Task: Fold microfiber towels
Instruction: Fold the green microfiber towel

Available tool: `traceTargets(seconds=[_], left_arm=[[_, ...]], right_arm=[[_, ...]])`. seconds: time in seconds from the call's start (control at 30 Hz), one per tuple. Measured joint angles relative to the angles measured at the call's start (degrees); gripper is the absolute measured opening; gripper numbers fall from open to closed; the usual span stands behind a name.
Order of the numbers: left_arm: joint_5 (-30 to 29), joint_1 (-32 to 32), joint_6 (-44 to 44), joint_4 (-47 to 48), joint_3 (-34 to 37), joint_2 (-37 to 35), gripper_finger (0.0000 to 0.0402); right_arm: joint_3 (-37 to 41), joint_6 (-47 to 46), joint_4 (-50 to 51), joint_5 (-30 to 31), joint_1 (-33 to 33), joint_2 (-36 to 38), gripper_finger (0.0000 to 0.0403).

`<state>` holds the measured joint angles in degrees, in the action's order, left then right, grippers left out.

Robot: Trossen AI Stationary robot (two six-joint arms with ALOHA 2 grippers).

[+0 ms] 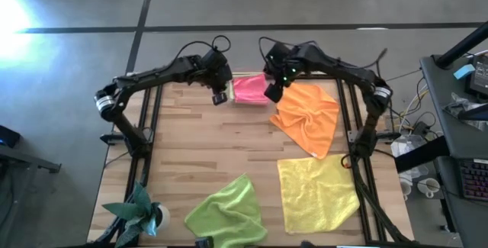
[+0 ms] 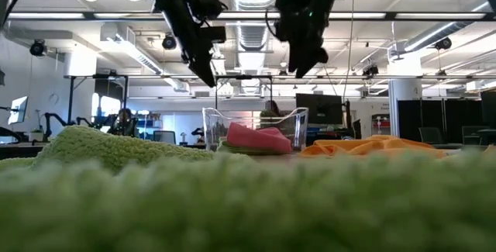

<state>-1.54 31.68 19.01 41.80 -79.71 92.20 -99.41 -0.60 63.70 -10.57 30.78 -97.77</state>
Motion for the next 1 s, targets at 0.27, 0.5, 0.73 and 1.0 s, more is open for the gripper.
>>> traceTargets(seconds=[0.27,0.5,0.73,1.0], left_arm=[[1.0,-6.6,-11.3,-0.4,7.3,-6.0,0.0069],[1.2,-17.7,-20.6,-0.4,12.7,-9.0,0.0069],[1.4,-30.9,-33.8,-0.2,14.9,-9.5,0.0069],[1.5,-45.6,-53.2,-0.1,17.8,-9.6,0.0069]], right_arm=[[10.8,-7.2,-3.5,0.1,-9.3,9.4,0.0205],[18.8,-8.9,-6.4,0.0,-21.0,13.9,0.0205],[25.6,-10.1,-18.6,0.1,-32.5,14.2,0.0205],[27.9,-9.6,-32.1,0.0,-39.8,10.5,0.0205]])
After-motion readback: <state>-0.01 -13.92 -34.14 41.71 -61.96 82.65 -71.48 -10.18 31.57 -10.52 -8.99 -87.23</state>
